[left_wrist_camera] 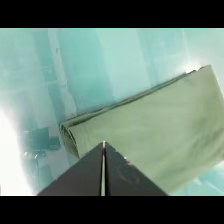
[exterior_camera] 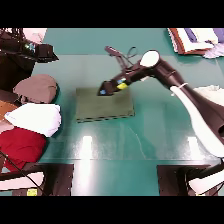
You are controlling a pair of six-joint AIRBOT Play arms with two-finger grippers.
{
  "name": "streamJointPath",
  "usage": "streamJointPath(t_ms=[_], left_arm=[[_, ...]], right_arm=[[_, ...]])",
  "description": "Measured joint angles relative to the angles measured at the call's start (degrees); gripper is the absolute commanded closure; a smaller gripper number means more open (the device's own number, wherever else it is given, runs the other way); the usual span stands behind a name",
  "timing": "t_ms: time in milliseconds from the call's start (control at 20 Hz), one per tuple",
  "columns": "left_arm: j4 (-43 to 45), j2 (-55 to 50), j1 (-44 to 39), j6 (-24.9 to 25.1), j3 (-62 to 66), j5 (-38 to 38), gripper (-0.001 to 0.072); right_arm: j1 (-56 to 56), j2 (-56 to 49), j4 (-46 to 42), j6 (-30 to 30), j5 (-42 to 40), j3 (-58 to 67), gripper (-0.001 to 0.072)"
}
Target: Fold the shirts.
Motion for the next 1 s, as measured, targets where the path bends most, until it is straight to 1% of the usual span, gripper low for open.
streamJointPath(t_ms=[150, 200, 250, 400, 550, 700, 750, 800, 850, 900, 950, 1000], left_arm=[[0.0, 0.07, 0.17, 0.2, 0.0, -0.68, 0.0677], [-0.02, 0.09, 0.04, 0.24, 0.0, -0.7, 0.0678], [-0.09, 0.07, -0.09, 0.37, 0.0, -0.7, 0.0677], [-0.39, 0.07, -0.66, 0.66, 0.0, -0.22, 0.0677], [-0.57, 0.04, -1.4, 0.87, 0.0, 0.15, 0.0677], [-0.59, 0.04, -1.73, 1.07, 0.0, 0.31, 0.0677], [-0.59, 0.02, -1.77, 1.09, 0.0, 0.31, 0.0677], [-0.59, 0.02, -1.81, 1.11, 0.0, 0.31, 0.0678], [-0.59, 0.02, -1.86, 1.11, 0.0, 0.24, 0.0678], [-0.61, 0.02, -1.88, 1.11, 0.0, 0.09, 0.0677], [-0.61, 0.02, -1.9, 1.11, 0.0, -0.13, 0.0678], [-0.61, 0.02, -1.92, 1.14, 0.0, -0.5, 0.0678]], right_arm=[[-8.09, 3.63, -2.99, 1.29, 0.59, -9.25, 0.0179], [-10.78, 4.5, -3.69, 1.73, -0.17, -12.33, 0.0163], [-13.0, 4.96, -4.04, 2.12, -1.01, -14.86, 0.0098], [-17.97, 3.93, -2.73, 2.43, -2.8, -19.93, 0.0096], [-18.86, -0.35, 0.72, 1.99, -2.84, -19.96, 0.0096], [-16.48, -5.9, 4.39, 1.66, -1.33, -16.31, 0.0102], [-15.39, -7.5, 5.84, 1.6, -0.87, -14.88, 0.0176], [-14.16, -9.14, 7.3, 1.51, -0.85, -13.46, 0.0286], [-13.0, -10.6, 8.31, 1.49, -0.83, -12.13, 0.0444], [-12.0, -11.76, 9.35, 1.46, -0.81, -10.99, 0.0655], [-11.06, -12.63, 10.75, 1.29, -0.72, -9.79, 0.0693], [-10.36, -13.22, 11.52, 0.87, -0.63, -8.85, 0.0693]])
